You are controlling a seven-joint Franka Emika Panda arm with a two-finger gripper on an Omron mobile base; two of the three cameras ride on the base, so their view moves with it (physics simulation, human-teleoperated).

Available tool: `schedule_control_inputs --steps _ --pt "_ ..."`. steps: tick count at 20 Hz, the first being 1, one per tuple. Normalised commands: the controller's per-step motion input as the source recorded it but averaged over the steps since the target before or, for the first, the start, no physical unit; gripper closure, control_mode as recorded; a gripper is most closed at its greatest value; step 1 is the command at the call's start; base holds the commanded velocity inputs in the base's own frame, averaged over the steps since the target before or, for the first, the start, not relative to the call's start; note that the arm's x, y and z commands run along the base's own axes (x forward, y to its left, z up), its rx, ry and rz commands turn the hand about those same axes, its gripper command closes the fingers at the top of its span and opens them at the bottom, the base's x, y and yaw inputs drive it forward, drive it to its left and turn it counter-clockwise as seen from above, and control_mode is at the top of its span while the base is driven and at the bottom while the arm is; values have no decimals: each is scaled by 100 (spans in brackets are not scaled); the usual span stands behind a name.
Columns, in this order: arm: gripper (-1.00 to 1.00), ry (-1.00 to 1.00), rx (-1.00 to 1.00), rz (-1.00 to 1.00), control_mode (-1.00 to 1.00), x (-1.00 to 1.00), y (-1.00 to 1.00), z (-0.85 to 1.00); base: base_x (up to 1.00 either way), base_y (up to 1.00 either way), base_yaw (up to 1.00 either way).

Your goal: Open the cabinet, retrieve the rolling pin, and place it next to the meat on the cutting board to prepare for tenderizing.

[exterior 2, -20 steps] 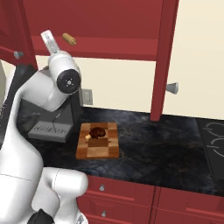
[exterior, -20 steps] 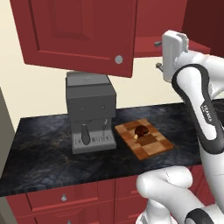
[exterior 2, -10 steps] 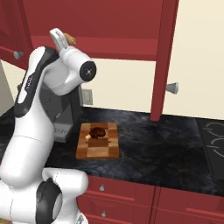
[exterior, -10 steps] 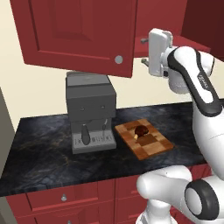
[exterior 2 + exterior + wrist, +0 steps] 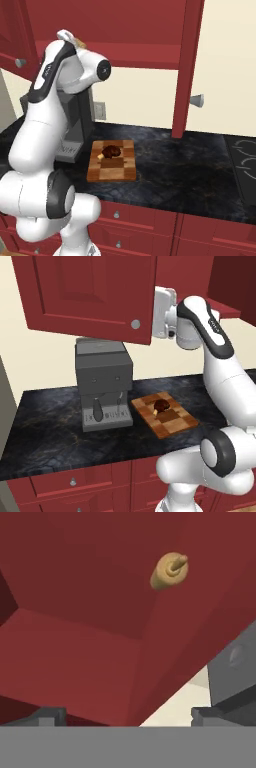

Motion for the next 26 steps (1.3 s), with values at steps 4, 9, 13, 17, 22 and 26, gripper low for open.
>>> schedule_control_inputs --steps 4,9,13,17,22,26 --pt "-100 3 2 12 -100 37 39 0 0 0 0" --pt "-100 2 2 11 -100 7 49 0 0 0 0" --pt "-100 -2 0 10 -100 -20 64 0 0 0 0" --pt "-100 -15 0 4 -100 -53 74 0 0 0 0" --pt "-100 -18 0 2 -100 -70 81 0 0 0 0" --pt "-100 -14 0 0 -100 -72 86 0 0 0 0"
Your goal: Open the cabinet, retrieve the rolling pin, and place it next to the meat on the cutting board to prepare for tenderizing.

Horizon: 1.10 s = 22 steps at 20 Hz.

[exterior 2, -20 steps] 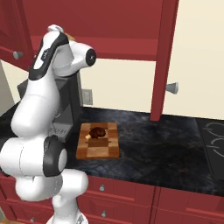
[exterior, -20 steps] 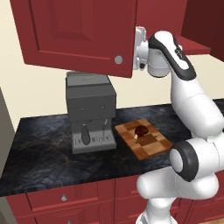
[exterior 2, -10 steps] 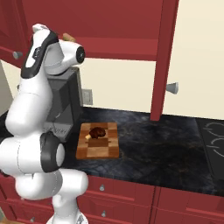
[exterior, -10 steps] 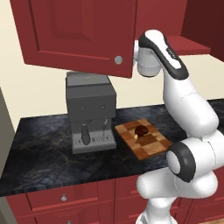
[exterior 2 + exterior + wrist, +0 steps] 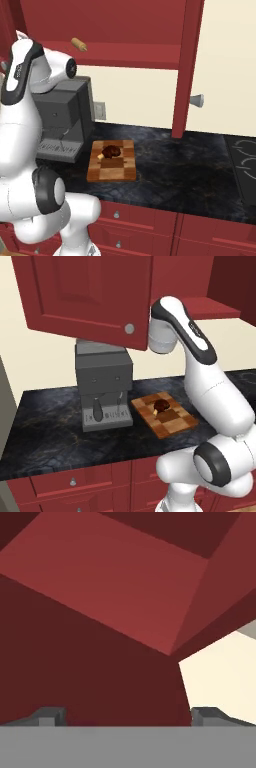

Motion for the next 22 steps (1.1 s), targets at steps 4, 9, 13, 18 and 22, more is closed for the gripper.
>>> schedule_control_inputs --steps 4,9,13,18,22 --pt "-100 -9 0 3 -100 -61 85 0 0 0 0" --pt "-100 -5 0 11 -100 -44 89 -1 0 0 0" --pt "-100 -4 0 13 -100 -39 89 0 0 0 0" --pt "-100 -1 -1 11 -100 -23 89 -1 0 0 0" --pt "-100 2 -4 12 -100 1 81 -8 0 0 0"
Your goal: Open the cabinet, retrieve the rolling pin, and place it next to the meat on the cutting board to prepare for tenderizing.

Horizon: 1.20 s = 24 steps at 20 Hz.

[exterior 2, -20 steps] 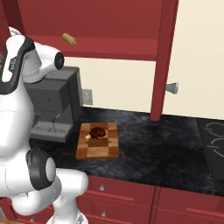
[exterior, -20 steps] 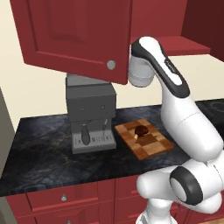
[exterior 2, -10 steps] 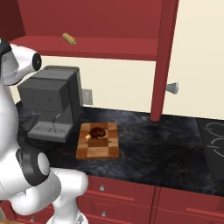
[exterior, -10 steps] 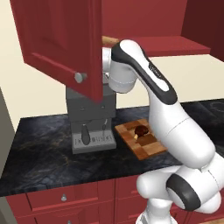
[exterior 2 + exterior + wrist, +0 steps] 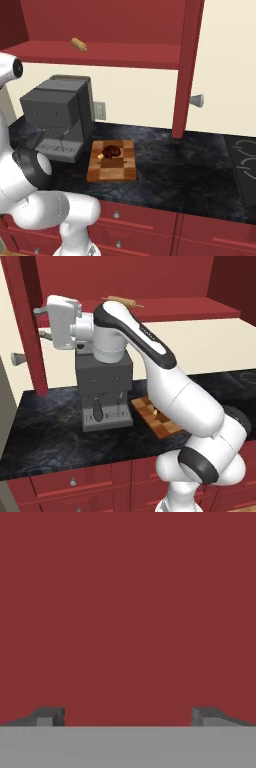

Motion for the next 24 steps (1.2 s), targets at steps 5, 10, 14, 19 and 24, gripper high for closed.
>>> schedule_control_inputs --steps 5,10,14,19,24 --pt "-100 3 -7 12 -100 5 55 -15 0 0 0" --pt "-100 -2 -17 1 -100 2 3 -1 0 0 0" --pt "-100 -12 -13 0 -100 -9 -18 0 0 0 0" --pt "-100 -17 -10 0 -100 -16 -37 0 0 0 0" --pt "-100 -19 -12 0 -100 -12 -60 0 0 0 0"
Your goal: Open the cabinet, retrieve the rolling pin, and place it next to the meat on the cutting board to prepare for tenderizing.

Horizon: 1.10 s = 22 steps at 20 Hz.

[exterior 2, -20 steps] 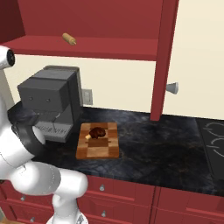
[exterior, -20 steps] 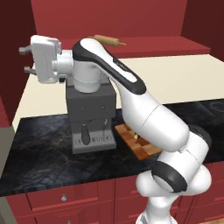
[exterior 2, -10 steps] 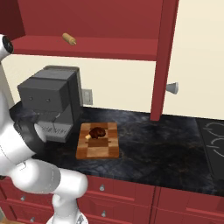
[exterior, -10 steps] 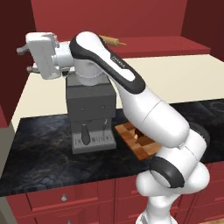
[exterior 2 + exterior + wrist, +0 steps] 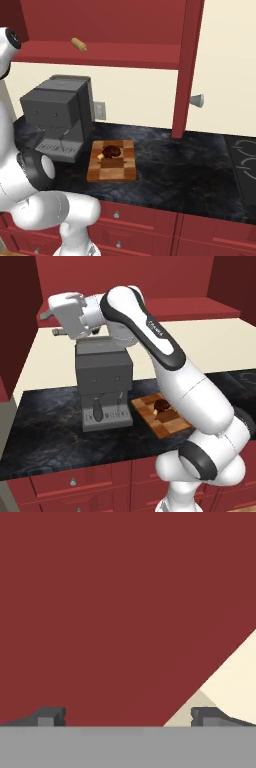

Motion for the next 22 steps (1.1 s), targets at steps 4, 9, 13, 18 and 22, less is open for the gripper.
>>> schedule_control_inputs --steps 4,9,13,18,22 --pt "-100 -24 -16 0 -100 -13 -65 0 0 0 0" --pt "-100 -24 -18 0 -100 -8 -70 0 0 0 0" --pt "-100 -25 -20 0 -100 -17 -72 0 0 0 0" --pt "-100 -25 -14 -3 -100 -25 -85 0 0 0 0" --pt "-100 -27 -15 -7 -100 -20 -74 2 0 0 0"
